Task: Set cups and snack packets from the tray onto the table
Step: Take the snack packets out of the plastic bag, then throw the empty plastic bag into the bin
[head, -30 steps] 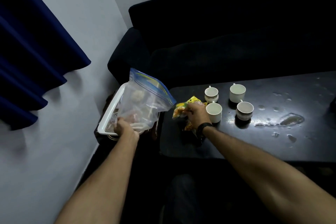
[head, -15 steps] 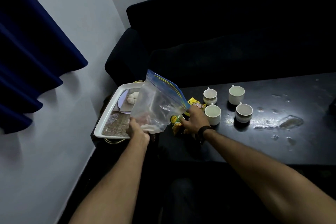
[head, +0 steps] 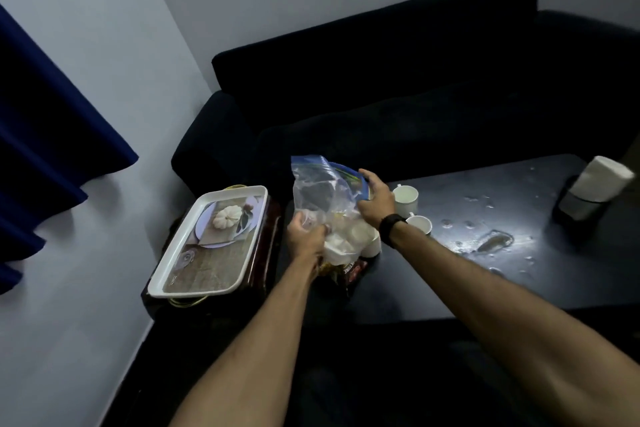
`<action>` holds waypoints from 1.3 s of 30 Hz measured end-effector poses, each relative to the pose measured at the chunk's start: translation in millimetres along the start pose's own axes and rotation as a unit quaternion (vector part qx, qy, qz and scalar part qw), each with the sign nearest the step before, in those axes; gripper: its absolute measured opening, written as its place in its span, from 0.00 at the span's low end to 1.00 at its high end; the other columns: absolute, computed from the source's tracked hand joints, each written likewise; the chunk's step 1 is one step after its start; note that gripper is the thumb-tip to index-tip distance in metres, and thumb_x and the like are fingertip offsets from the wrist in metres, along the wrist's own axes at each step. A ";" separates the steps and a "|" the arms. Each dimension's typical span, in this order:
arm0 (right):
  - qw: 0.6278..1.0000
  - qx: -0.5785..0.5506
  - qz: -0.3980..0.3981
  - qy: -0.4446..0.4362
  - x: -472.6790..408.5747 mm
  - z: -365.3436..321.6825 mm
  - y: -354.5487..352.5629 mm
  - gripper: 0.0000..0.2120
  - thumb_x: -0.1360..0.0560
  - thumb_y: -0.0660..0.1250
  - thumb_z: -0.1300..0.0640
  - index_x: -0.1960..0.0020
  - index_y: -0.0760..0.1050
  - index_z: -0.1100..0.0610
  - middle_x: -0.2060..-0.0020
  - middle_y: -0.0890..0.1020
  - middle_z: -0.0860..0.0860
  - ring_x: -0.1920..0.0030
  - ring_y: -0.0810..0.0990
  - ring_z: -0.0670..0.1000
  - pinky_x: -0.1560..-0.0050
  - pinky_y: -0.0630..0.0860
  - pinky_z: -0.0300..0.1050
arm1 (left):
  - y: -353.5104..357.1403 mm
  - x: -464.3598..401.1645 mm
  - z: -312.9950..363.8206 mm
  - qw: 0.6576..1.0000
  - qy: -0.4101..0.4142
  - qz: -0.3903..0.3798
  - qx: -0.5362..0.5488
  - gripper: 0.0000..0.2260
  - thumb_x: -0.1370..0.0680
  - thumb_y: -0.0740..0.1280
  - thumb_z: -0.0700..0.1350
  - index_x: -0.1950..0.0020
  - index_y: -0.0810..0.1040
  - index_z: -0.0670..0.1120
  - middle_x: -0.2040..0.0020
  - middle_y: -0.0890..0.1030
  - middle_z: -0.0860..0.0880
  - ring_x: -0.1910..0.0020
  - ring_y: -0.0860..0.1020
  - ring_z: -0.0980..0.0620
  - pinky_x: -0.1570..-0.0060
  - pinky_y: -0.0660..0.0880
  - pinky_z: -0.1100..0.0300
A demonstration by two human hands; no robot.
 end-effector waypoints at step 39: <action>0.927 -0.157 0.209 0.269 265.9 260.3 -494.0 0.17 0.32 0.61 0.78 0.56 0.78 0.58 0.64 0.79 0.55 0.61 0.76 0.54 0.59 0.73 0.45 | 356.9 289.8 -108.1 0.801 -0.054 -0.541 -0.251 0.02 0.22 0.70 0.41 0.52 0.78 0.48 0.61 0.80 0.50 0.65 0.76 0.58 0.65 0.71 0.66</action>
Point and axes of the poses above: each hand's wrist, its own x-axis away from the middle knuckle, its own y-axis out of the palm, z = x × y, the point moved 7 cm from there along -x, towards the middle knuckle
